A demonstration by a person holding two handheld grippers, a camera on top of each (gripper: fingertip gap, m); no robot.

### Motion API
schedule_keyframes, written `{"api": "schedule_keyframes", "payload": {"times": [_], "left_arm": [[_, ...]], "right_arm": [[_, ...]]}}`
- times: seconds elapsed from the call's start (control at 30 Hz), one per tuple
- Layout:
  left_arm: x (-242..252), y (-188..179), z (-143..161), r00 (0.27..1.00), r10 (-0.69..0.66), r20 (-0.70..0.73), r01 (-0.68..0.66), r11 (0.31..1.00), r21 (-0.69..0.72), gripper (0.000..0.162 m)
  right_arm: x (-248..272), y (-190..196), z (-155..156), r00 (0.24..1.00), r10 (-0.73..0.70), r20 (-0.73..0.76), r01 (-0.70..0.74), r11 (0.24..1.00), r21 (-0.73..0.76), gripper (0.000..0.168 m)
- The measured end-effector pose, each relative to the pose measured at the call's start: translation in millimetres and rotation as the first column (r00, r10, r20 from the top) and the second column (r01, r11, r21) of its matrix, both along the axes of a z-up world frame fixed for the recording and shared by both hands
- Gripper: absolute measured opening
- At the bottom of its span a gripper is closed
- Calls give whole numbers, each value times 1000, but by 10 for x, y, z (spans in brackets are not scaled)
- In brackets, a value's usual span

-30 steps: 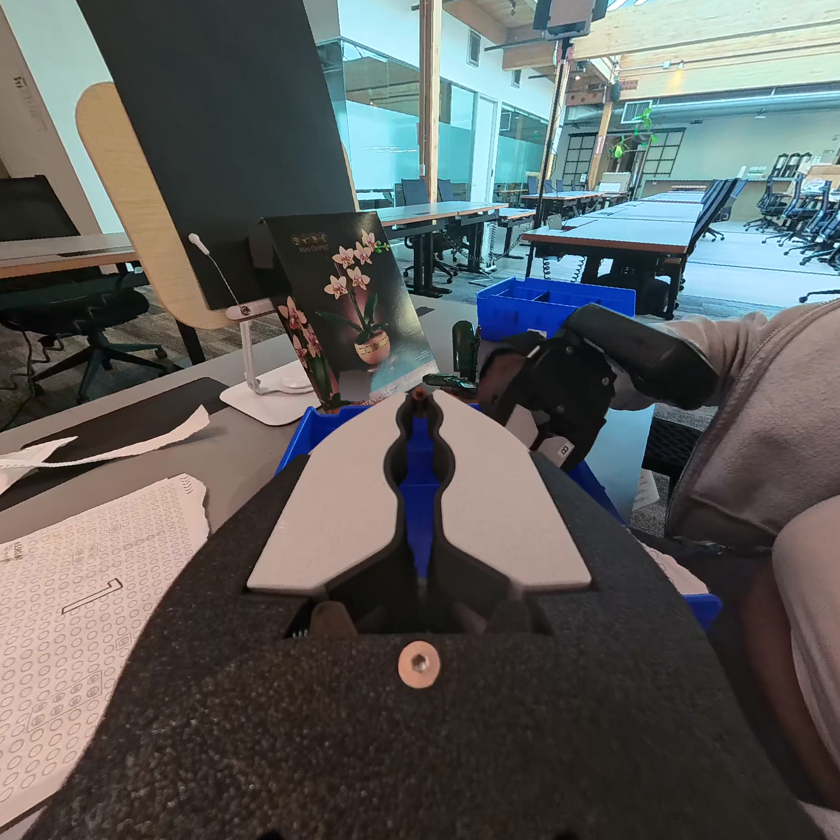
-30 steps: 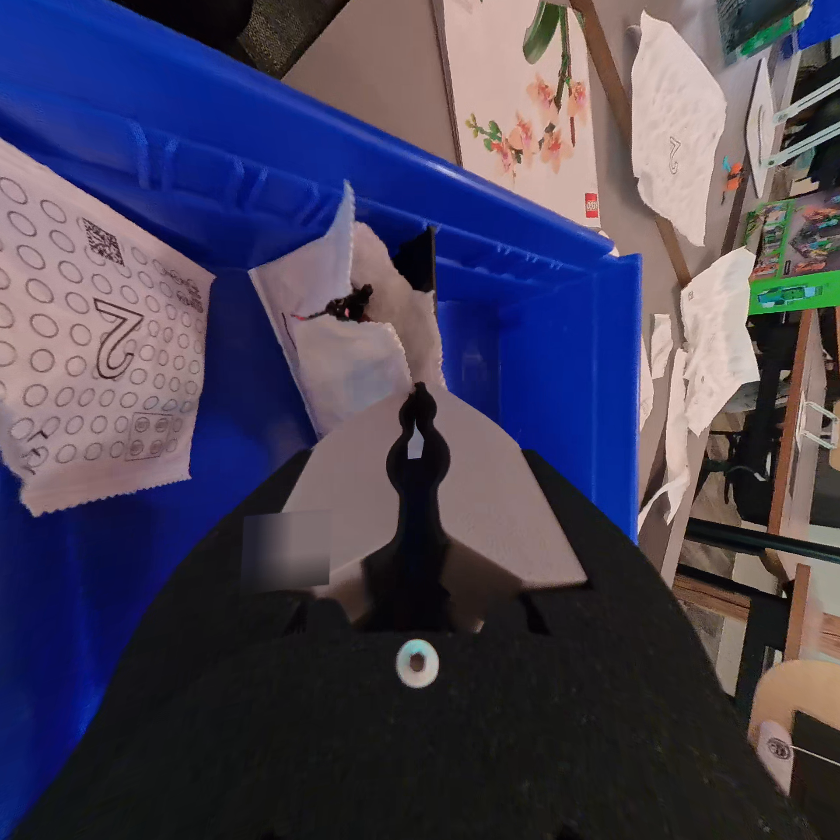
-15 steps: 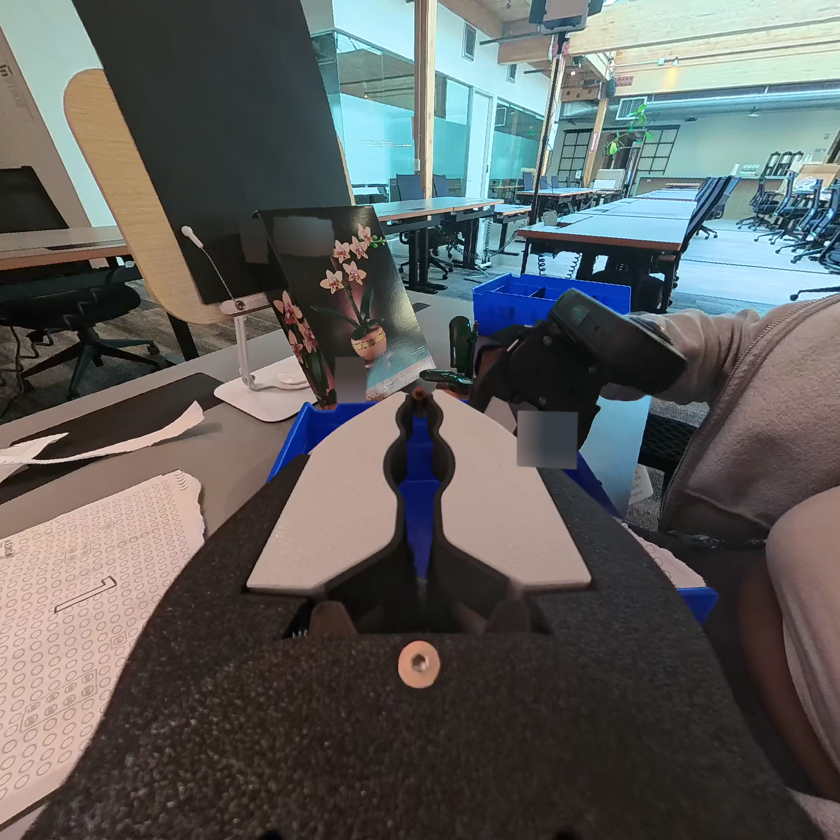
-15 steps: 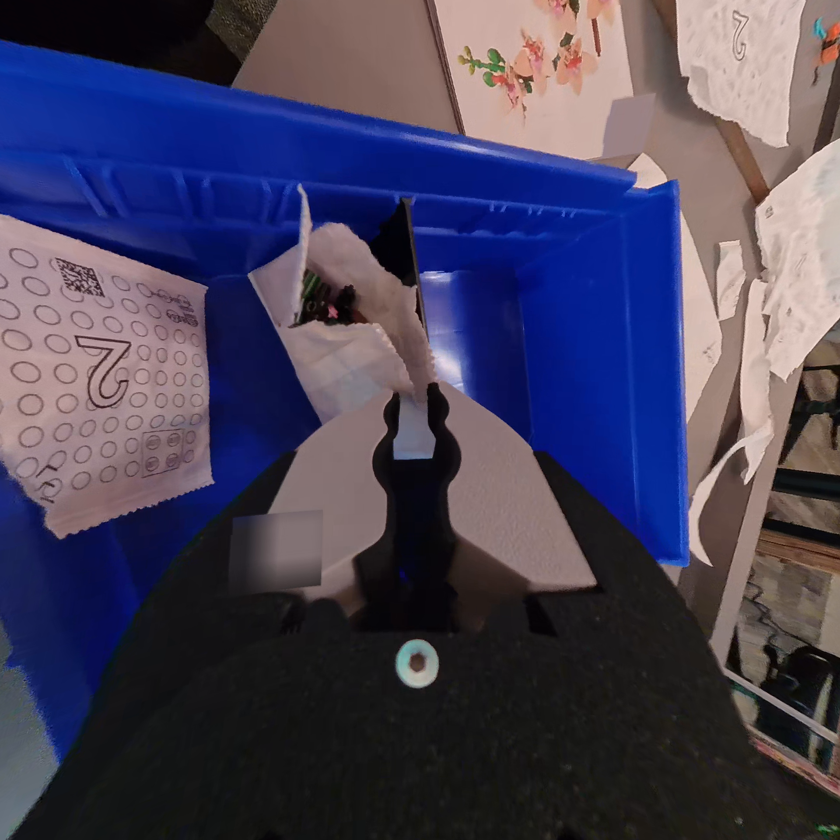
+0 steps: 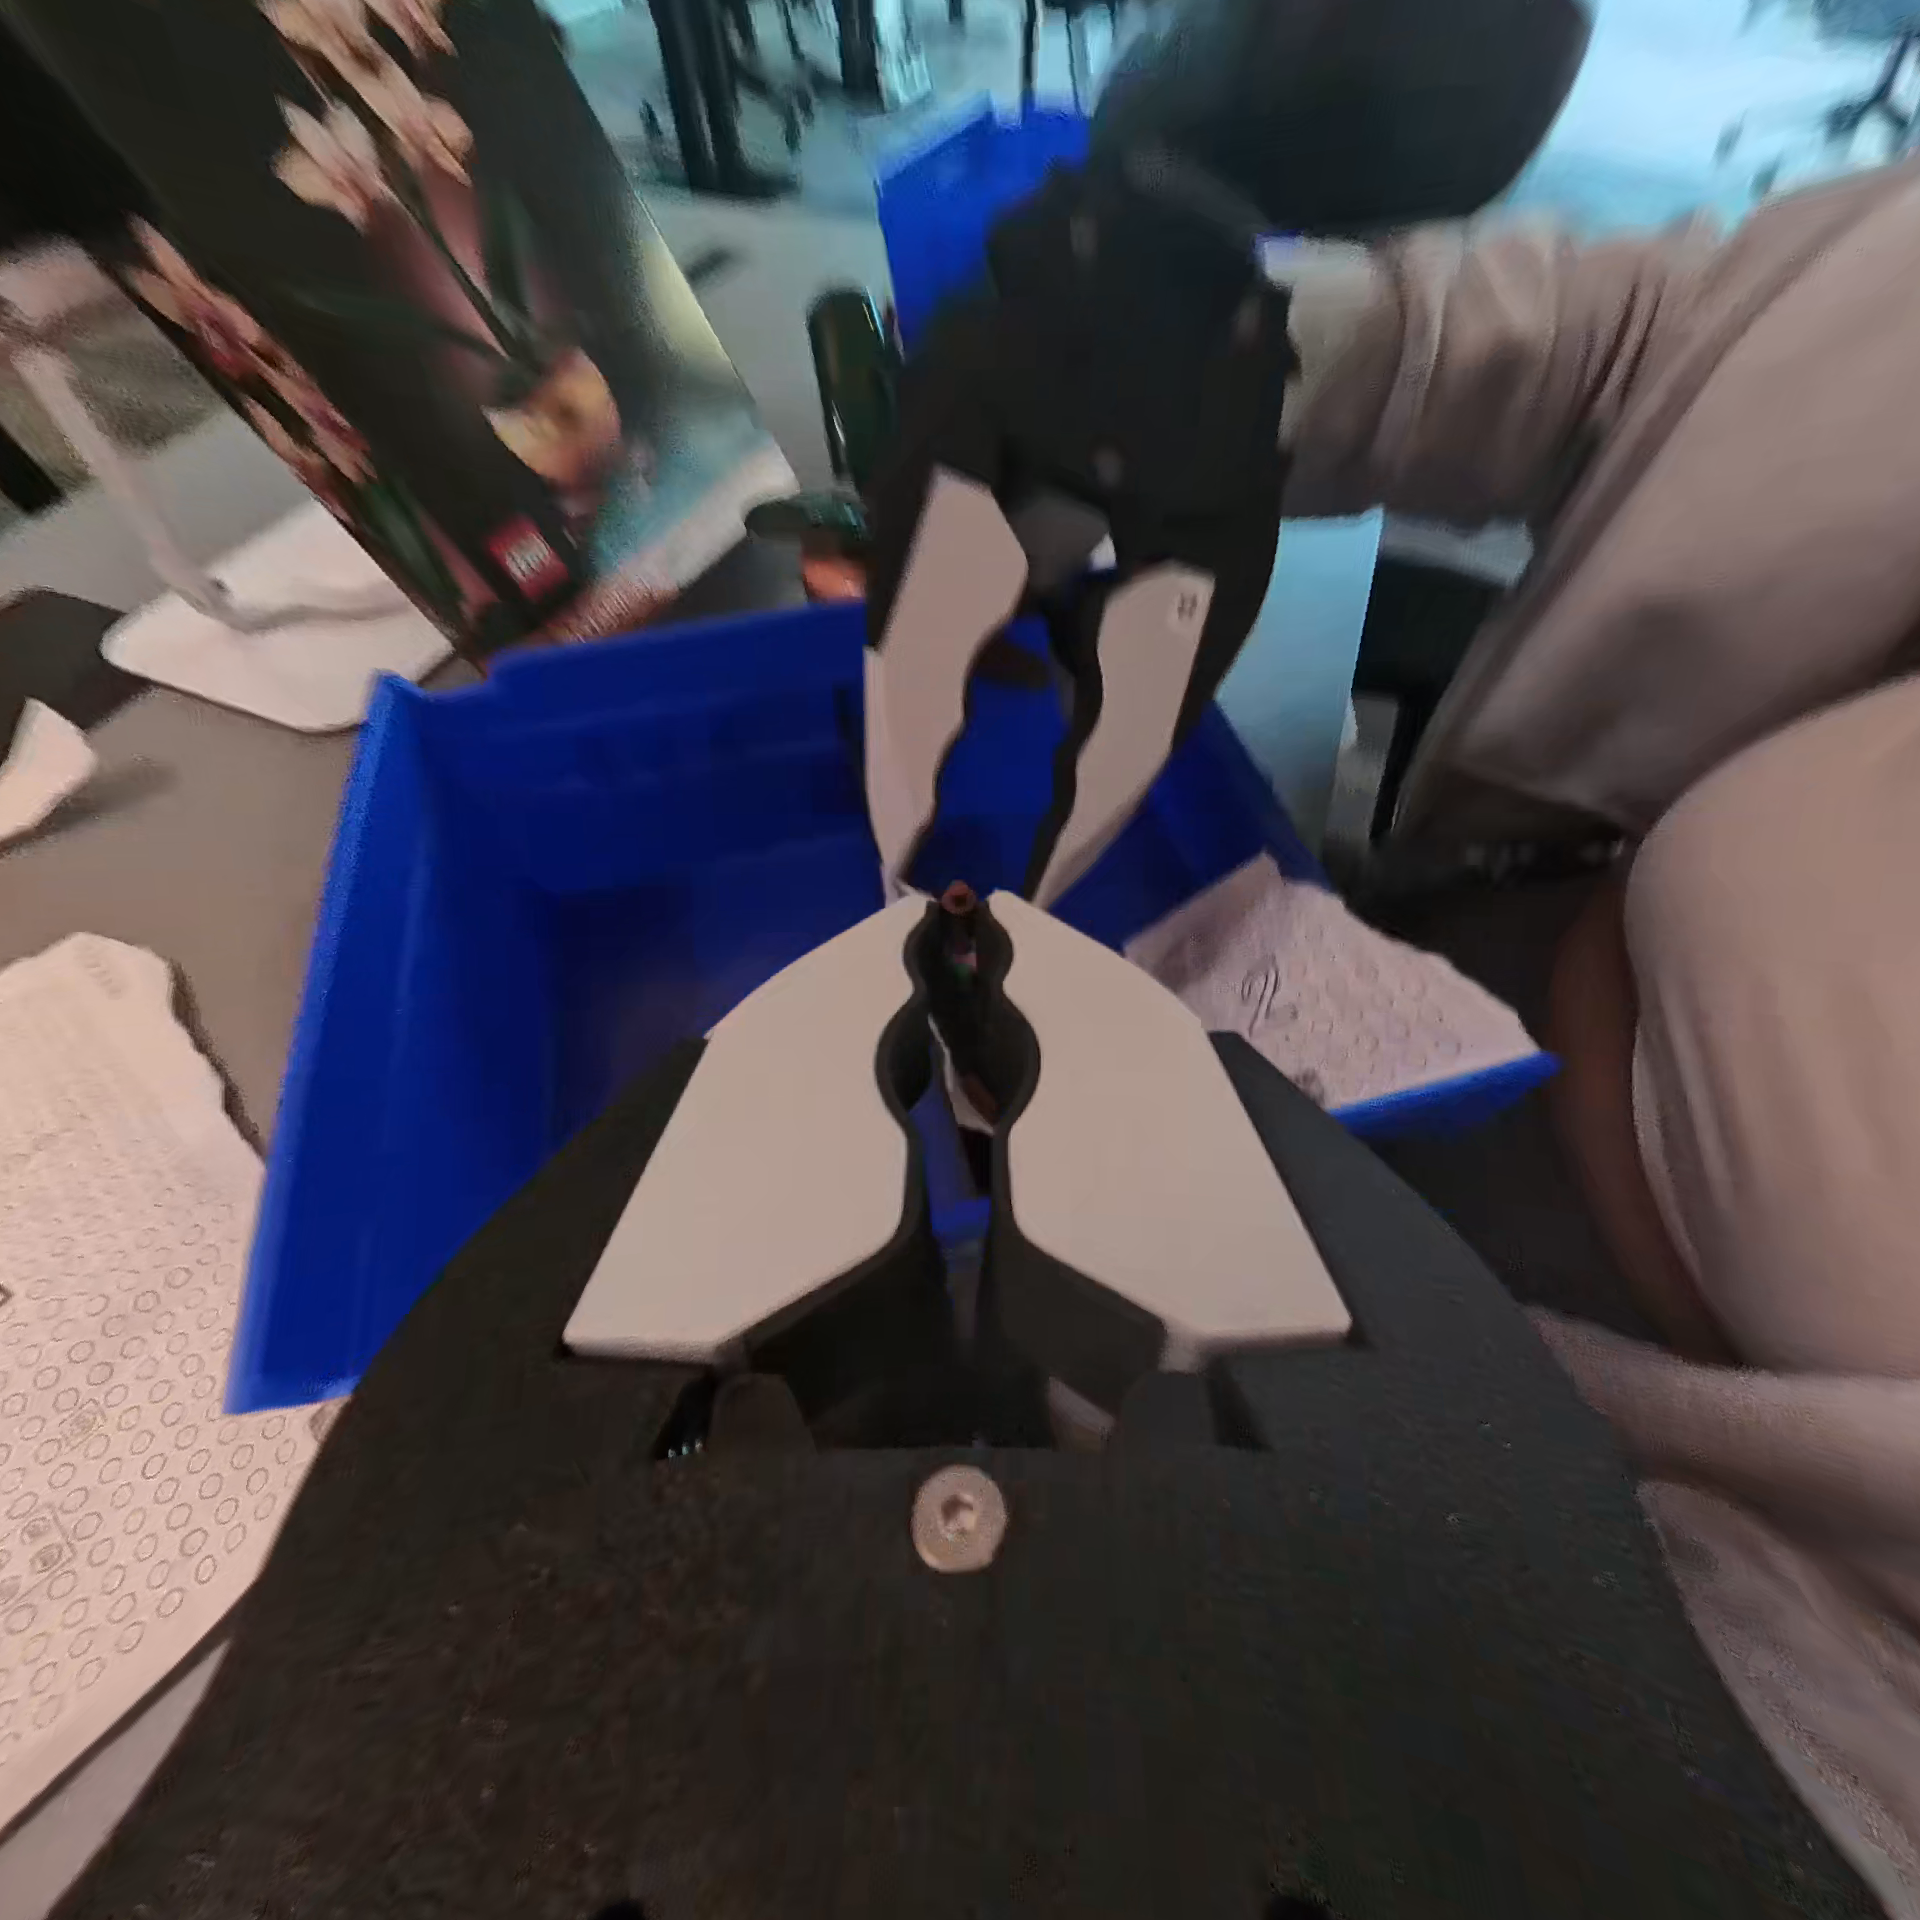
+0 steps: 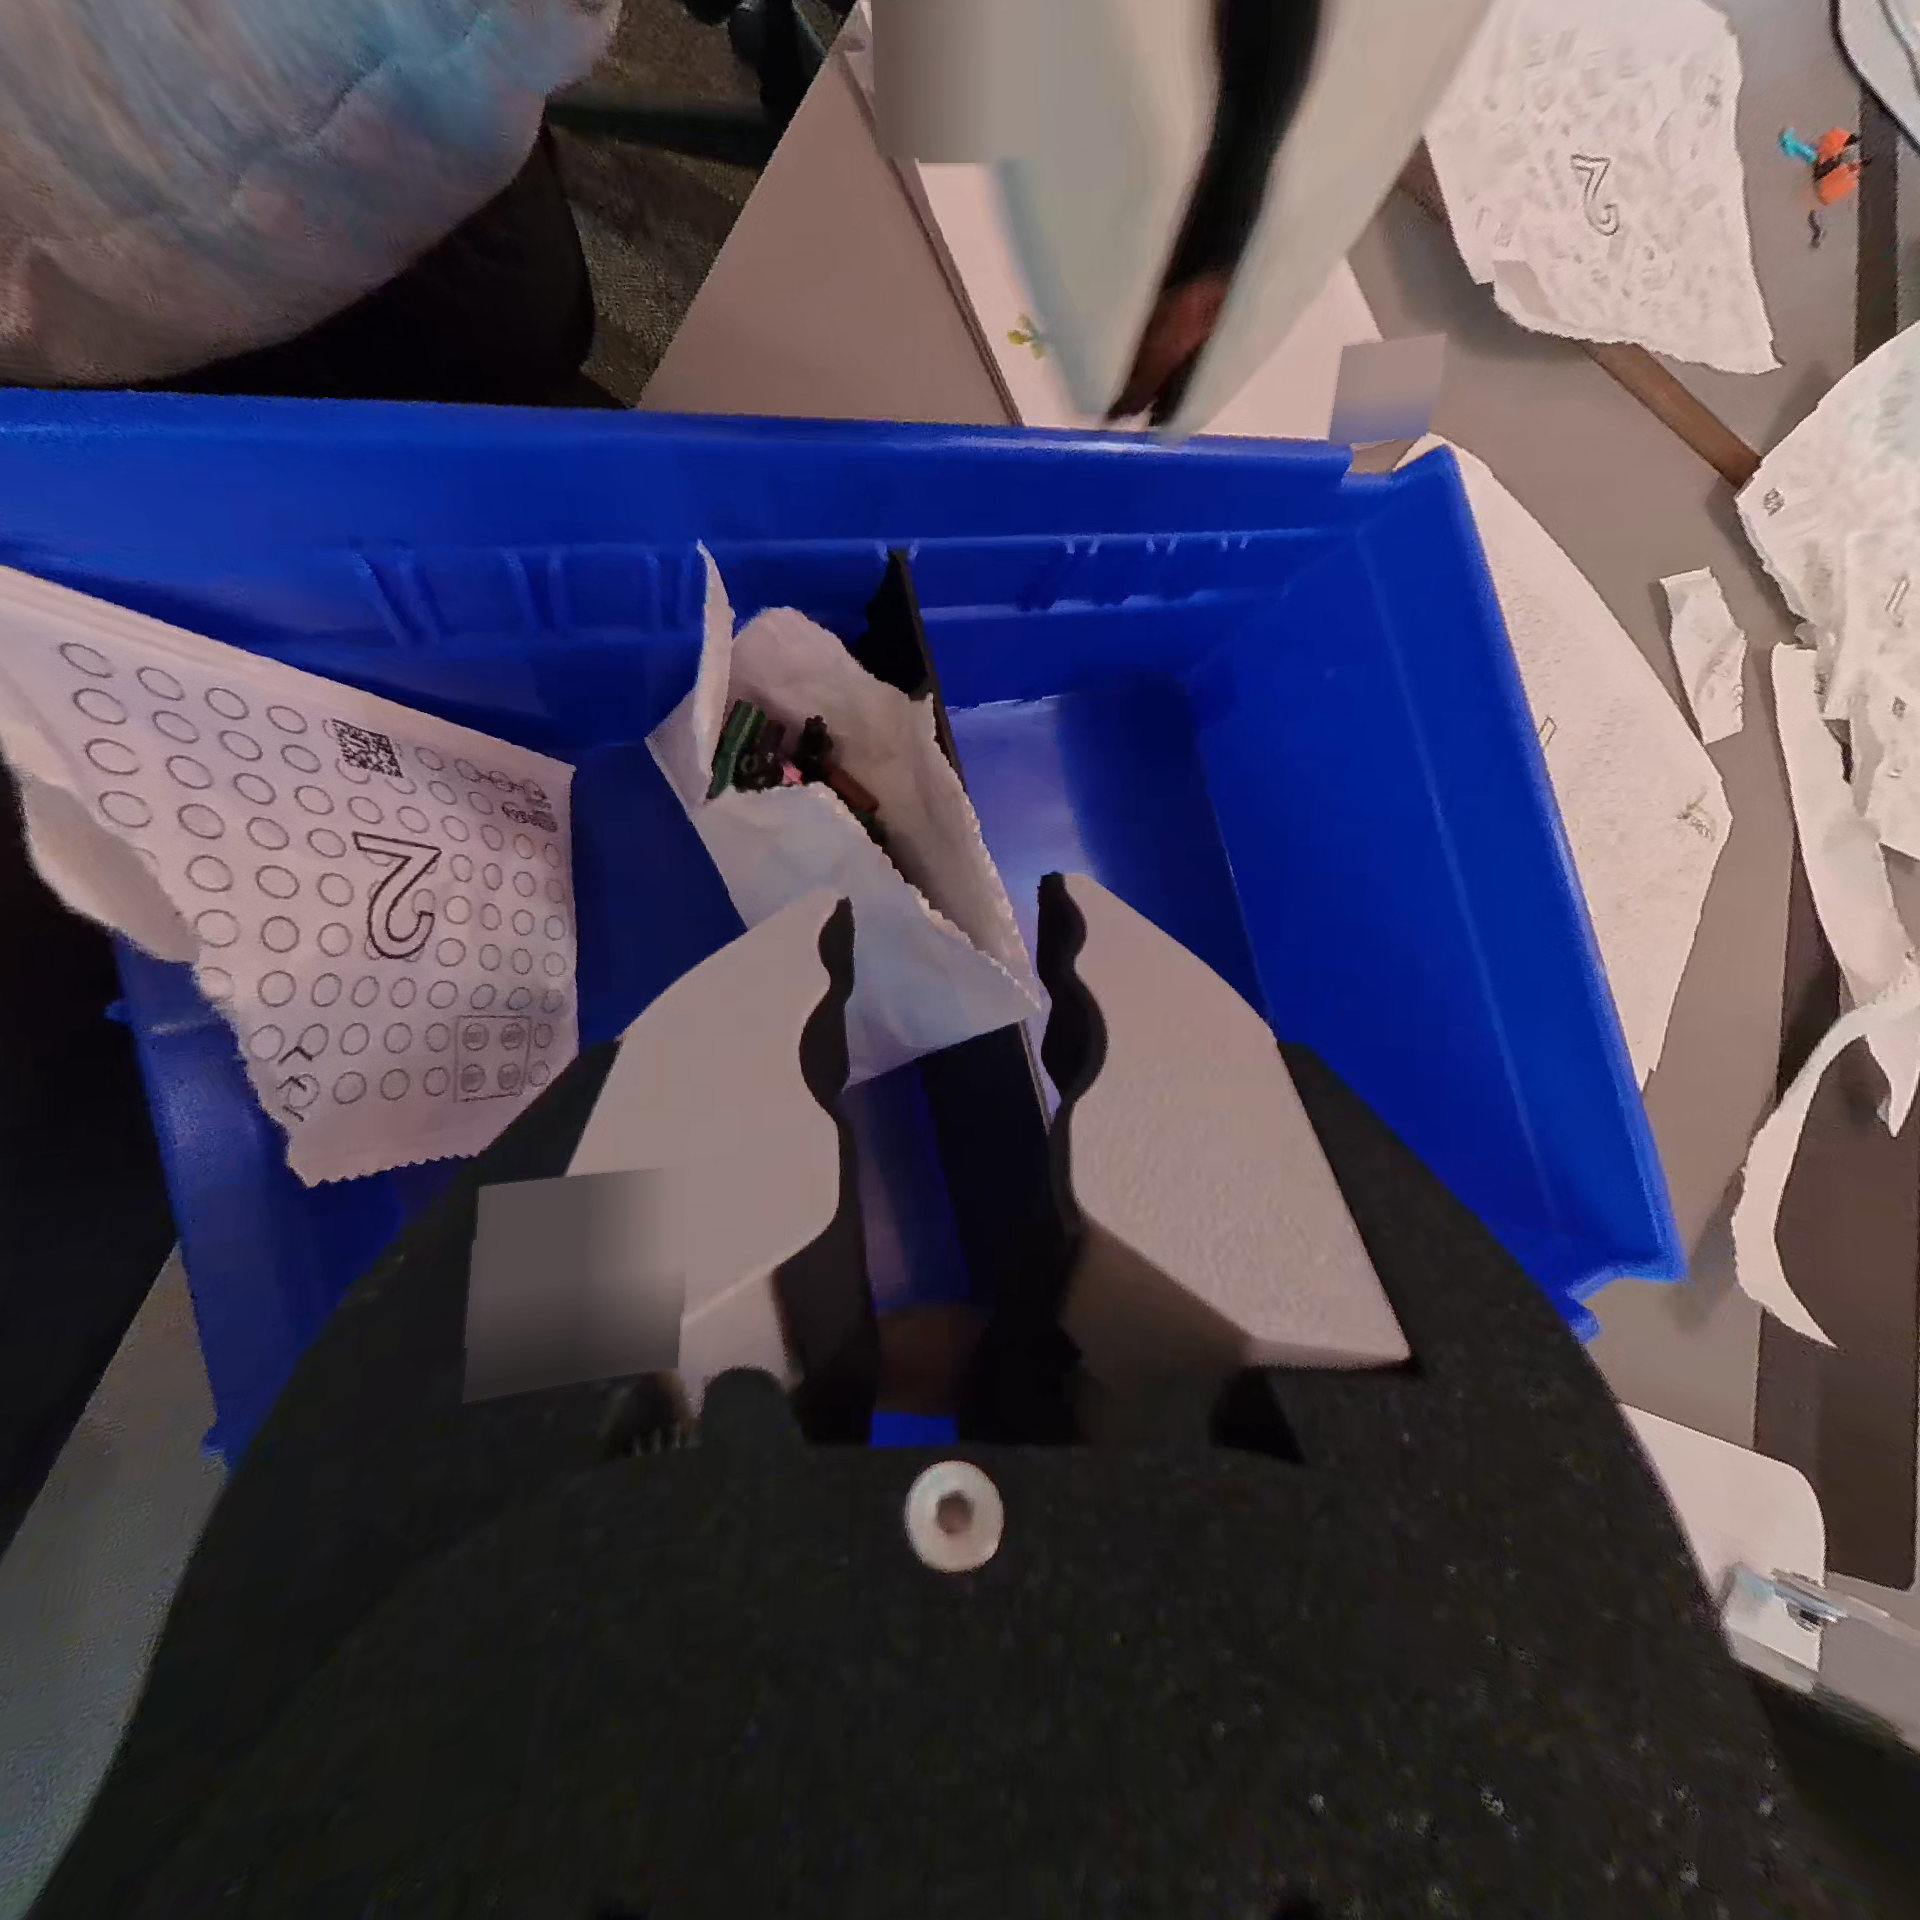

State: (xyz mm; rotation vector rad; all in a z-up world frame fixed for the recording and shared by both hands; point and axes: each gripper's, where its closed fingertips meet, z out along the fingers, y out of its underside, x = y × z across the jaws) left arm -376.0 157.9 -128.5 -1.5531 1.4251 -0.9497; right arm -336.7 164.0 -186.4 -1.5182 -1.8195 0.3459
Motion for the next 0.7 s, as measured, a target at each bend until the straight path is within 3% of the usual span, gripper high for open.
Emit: {"api": "schedule_keyframes", "payload": {"times": [0.17,0.33,0.47,0.57,0.7], "left_arm": [[160,-148,-339,970,-90,-227,105,993,52,14],[204,-153,-463,954,-105,-282,126,990,59,30],[210,-148,-477,952,-106,-288,129,990,64,32],[211,-145,-492,949,-104,-299,131,989,73,32],[204,-138,-473,954,-105,-281,130,989,70,30]], "right_arm": [[29,-50,113,999,1,-51,-1,1000,5,38],[23,-173,209,997,23,-68,-20,999,46,37],[-117,-249,326,987,37,-158,-30,998,47,31],[-217,-325,350,978,94,-185,-89,995,35,16],[-269,-296,286,982,104,-160,-99,994,39,16]]}}
